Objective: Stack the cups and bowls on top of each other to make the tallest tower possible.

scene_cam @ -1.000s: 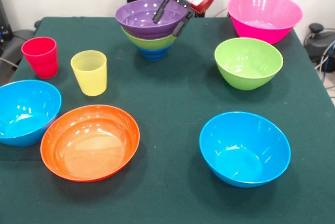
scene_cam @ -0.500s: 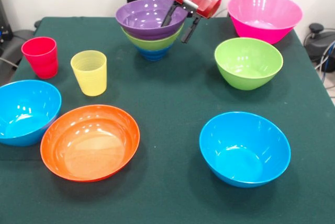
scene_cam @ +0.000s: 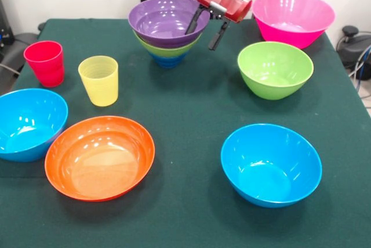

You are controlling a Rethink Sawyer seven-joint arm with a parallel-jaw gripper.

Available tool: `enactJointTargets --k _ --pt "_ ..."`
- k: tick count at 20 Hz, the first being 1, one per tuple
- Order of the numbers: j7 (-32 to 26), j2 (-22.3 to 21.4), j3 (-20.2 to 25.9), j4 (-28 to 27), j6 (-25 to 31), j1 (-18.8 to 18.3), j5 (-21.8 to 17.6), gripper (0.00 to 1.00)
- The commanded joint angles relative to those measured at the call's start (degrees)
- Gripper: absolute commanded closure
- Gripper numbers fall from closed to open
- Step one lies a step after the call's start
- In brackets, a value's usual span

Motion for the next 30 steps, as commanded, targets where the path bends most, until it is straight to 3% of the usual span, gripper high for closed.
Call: enactJointTargets --k 1,7,10,14,19,30 --pt "2.6 -0.2 8.8 -4.6 7.8 -2.0 -3.7 0.0" --pt "1.4 -0.4 9.1 -4.2 8.9 -2.4 -5.4 0.0" --pt "0.7 -3.1 8.0 -2.1 11.1 -2.0 -6.9 0.0" --pt "1.4 -6.1 13.9 0.6 8.3 -11.7 -14.1 0.0" --pt "1.9 -8.6 14.0 2.3 8.3 -14.6 -18.4 0.0" --pt "2.5 -12.0 12.9 3.0 11.4 -14.8 -20.7 0.0"
